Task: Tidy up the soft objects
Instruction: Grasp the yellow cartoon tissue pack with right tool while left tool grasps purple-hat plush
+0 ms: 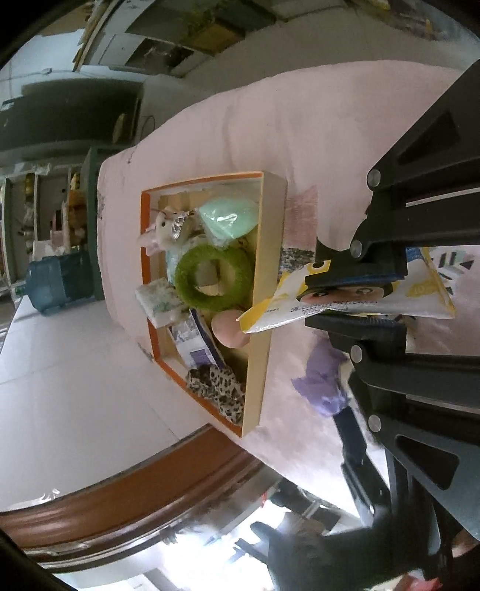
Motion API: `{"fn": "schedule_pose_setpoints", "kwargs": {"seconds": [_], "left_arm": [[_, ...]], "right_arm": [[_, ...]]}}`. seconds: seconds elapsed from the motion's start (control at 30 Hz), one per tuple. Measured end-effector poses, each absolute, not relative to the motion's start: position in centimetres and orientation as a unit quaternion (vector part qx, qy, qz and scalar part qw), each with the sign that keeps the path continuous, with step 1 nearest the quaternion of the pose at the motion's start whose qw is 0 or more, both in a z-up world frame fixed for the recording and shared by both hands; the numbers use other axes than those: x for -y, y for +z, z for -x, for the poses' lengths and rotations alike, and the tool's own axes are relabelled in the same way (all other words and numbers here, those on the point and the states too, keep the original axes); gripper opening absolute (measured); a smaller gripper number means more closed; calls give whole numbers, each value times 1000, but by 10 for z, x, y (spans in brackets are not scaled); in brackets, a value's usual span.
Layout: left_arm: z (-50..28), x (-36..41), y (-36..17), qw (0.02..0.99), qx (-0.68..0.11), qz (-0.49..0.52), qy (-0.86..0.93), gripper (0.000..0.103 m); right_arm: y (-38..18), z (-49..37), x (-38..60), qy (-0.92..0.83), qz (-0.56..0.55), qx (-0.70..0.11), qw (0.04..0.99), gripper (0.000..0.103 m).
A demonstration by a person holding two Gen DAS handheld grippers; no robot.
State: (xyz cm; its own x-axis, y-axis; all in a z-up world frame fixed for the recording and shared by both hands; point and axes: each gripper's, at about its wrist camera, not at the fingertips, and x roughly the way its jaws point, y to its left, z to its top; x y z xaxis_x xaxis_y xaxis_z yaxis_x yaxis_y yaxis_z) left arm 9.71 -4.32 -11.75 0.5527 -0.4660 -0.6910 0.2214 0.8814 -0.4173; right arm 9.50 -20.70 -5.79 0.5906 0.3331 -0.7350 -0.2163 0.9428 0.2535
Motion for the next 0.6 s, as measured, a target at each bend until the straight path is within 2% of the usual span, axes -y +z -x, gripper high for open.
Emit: {"fn": "schedule_pose_setpoints", "kwargs": {"seconds": [0.07, 0.17, 0.2, 0.27, 0.3, 0.6], "left_arm": [[-99, 50, -123, 861, -439, 151, -208, 57], [-97, 57, -124, 865, -434, 143, -210, 57], [-97, 60, -125, 864, -433, 145, -213, 56], [-98, 60, -126, 859, -432, 159, -223, 39], [-98, 61, -127, 855, -433, 165, -233, 35], [-91, 70, -113, 873, -410, 127, -233, 31]], "right_arm": [[-59, -92, 211, 157, -76, -423, 889, 14], [-61, -89, 215, 160, -88, -422, 888, 14], [-61, -87, 217, 162, -91, -420, 888, 14], [-59, -85, 218, 163, -93, -419, 889, 14], [-59, -83, 219, 163, -94, -417, 889, 14], [-50, -74, 227, 160, -105, -401, 896, 14]]}}
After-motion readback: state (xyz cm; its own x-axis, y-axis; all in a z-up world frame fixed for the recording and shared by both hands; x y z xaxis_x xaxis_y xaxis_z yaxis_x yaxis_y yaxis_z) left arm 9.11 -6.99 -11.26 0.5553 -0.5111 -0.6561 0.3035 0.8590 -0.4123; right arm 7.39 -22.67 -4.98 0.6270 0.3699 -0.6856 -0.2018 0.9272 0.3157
